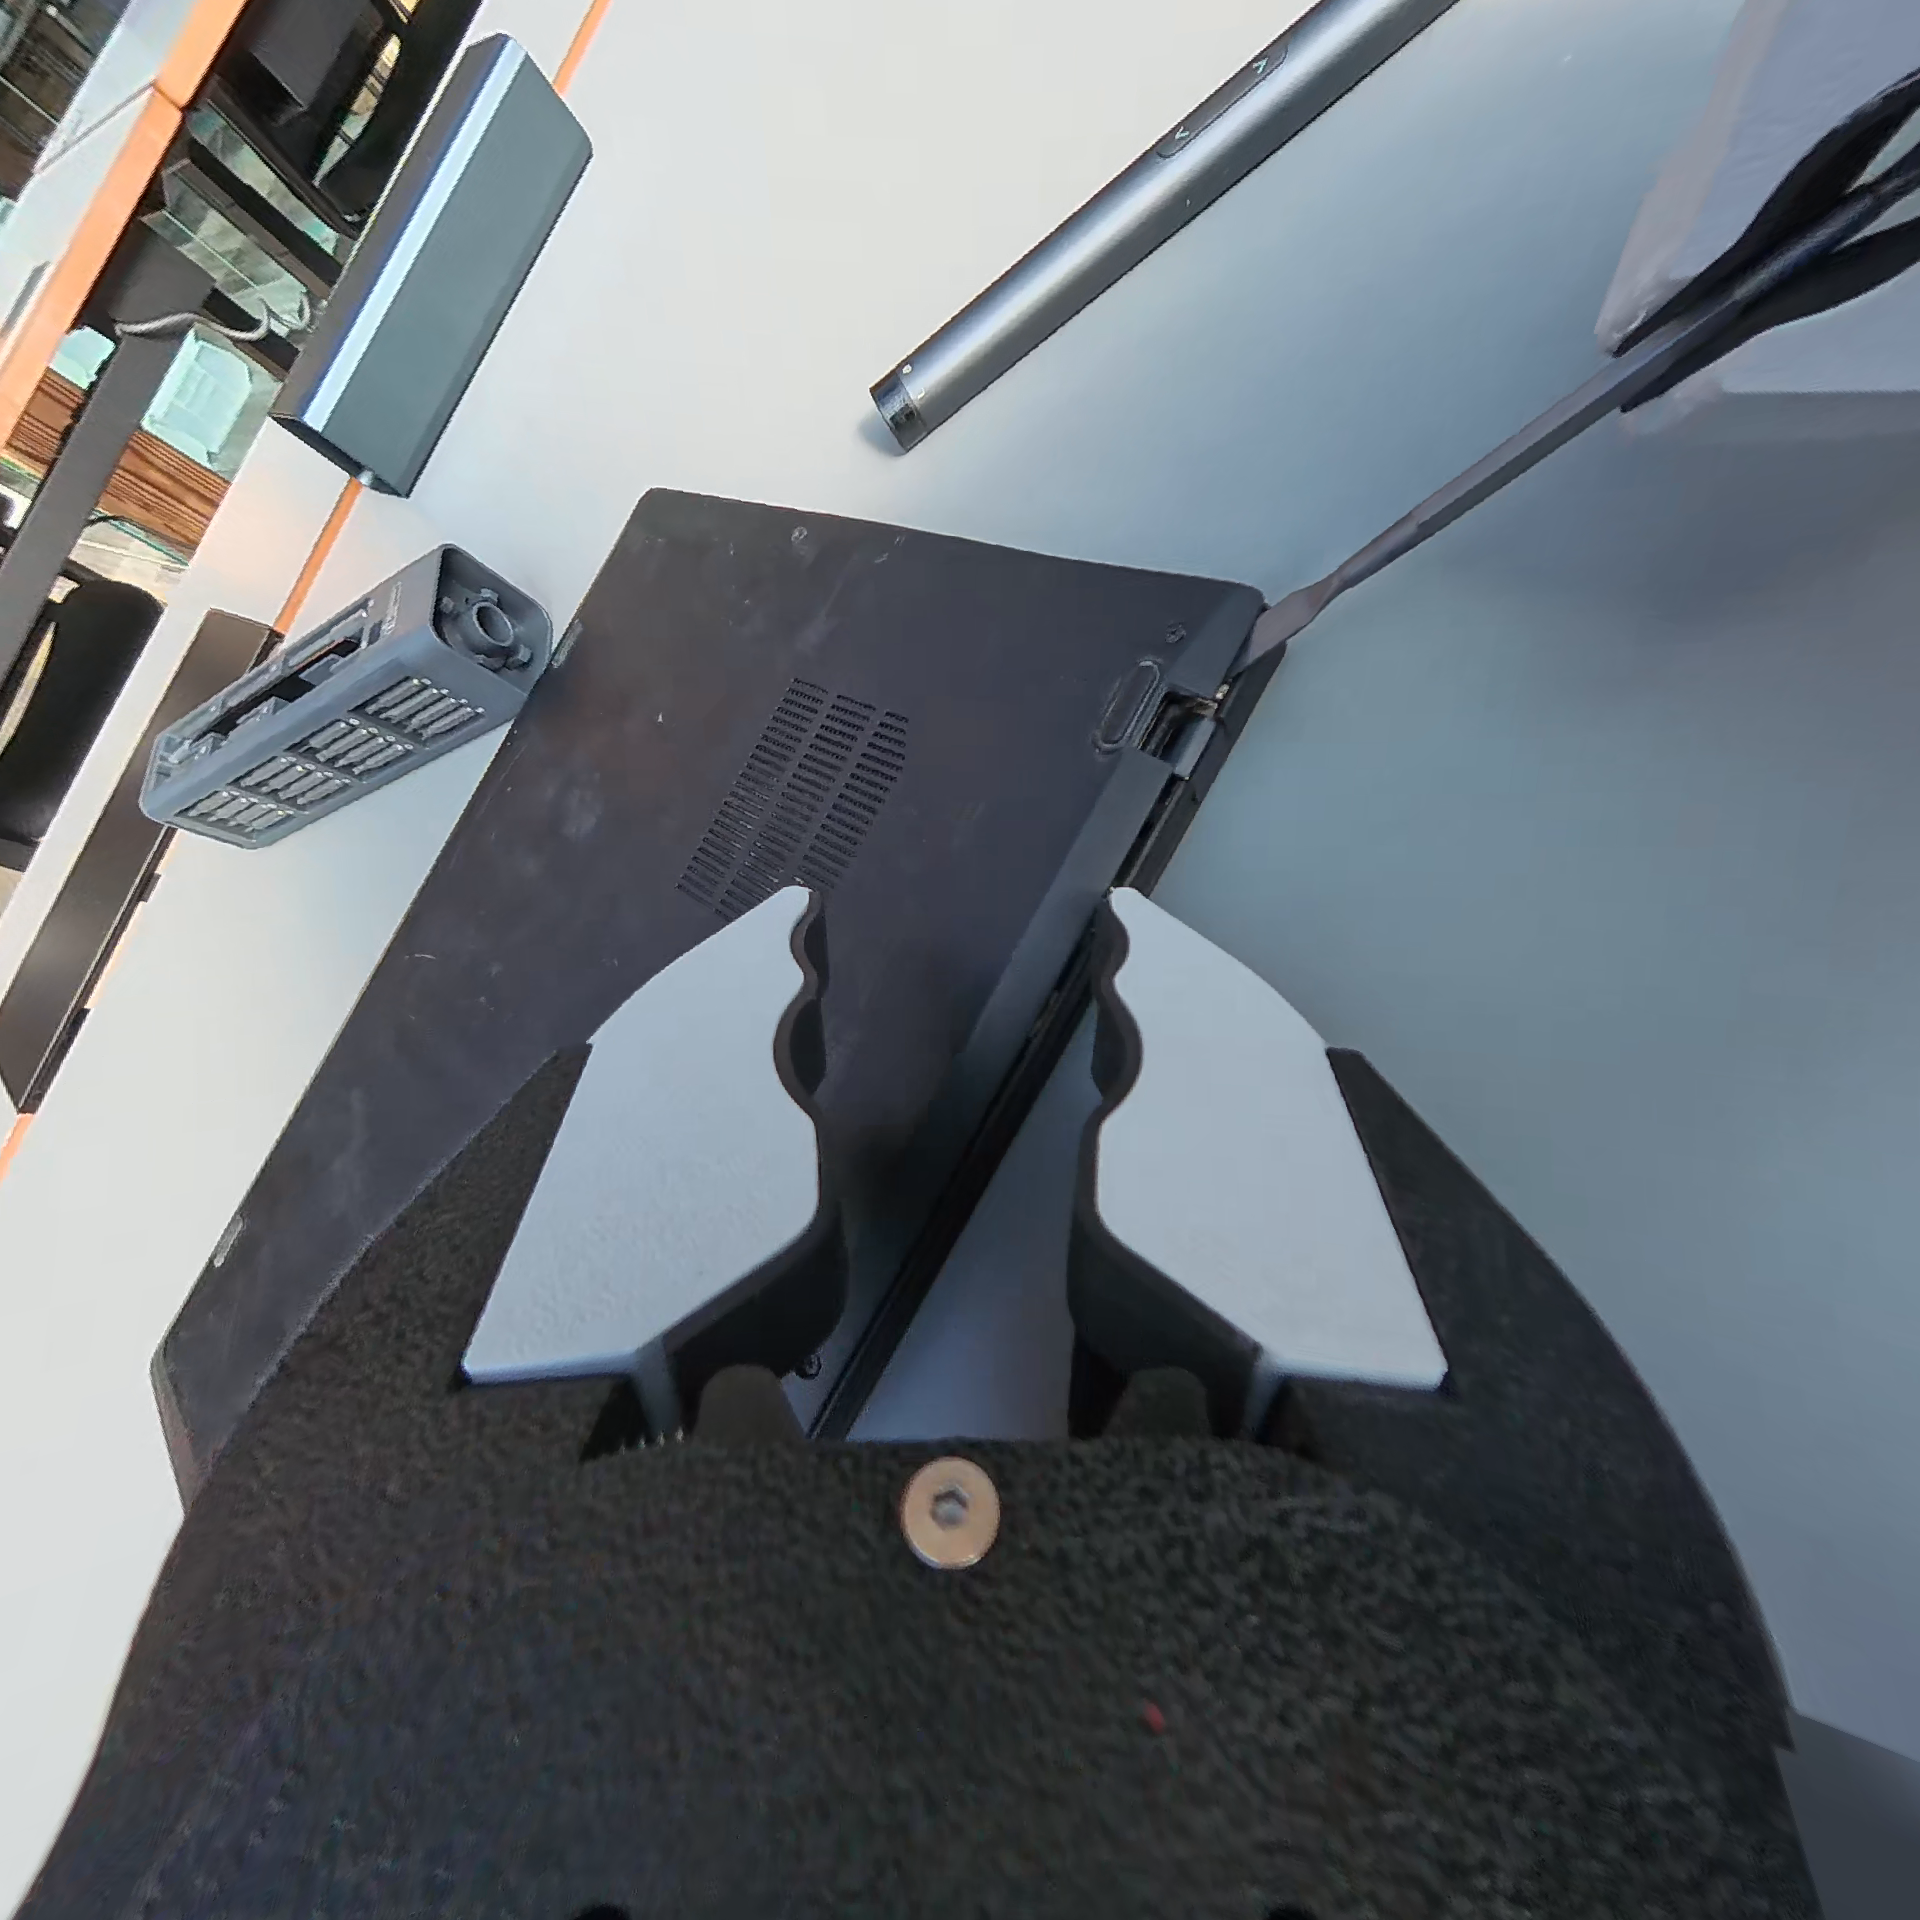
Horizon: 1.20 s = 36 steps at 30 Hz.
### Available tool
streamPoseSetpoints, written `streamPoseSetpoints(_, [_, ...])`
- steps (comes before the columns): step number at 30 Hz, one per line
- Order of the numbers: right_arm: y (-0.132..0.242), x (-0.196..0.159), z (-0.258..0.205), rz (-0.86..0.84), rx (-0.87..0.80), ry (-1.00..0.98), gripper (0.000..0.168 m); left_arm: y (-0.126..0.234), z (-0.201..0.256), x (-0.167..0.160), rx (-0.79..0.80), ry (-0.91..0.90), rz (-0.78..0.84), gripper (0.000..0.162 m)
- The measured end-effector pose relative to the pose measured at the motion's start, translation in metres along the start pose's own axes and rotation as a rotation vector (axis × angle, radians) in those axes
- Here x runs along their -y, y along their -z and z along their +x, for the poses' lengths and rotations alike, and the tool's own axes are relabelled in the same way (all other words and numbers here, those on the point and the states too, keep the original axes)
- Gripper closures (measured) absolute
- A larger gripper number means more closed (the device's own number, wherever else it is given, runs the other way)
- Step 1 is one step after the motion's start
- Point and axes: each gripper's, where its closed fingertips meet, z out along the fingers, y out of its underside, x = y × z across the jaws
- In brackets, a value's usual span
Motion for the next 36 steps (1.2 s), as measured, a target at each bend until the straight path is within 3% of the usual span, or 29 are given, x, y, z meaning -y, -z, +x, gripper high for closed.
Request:
streamPoseSetpoints(6, [-0.005,-0.006,-0.003,0.008,0.03,-0.063,0.164,0.0,0.0,-0.002,-0.002,0.076,0.039,0.113])
streamPoseSetpoints(13, [-0.016,-0.013,-0.013,0.06,0.263,-0.384,0.164,-0.001,-0.004,-0.002,0.01,0.076,0.051,0.106])
streamPoseSetpoints(19, [-0.023,-0.016,-0.017,0.047,0.289,-0.347,0.165,-0.002,-0.004,-0.001,0.01,0.074,0.055,0.108])
streamPoseSetpoints(24, [-0.018,-0.01,-0.021,0.025,0.511,-0.644,0.165,-0.001,-0.002,0.0,-0.007,0.077,0.061,0.113])
streamPoseSetpoints(26, [-0.016,-0.009,-0.024,0.008,0.58,-0.714,0.165,0.001,-0.006,0.003,0.012,0.104,0.079,0.126])
streamPoseSetpoints(32, [-0.01,0.0,-0.03,0.02,0.755,-0.989,0.165,0.0,-0.007,0.006,-0.043,0.155,0.098,0.12])
streamPoseSetpoints(36, [-0.005,0.008,-0.034,0.058,0.869,-1.217,0.165,-0.001,0.007,0.014,-0.08,0.08,0.125,0.117])
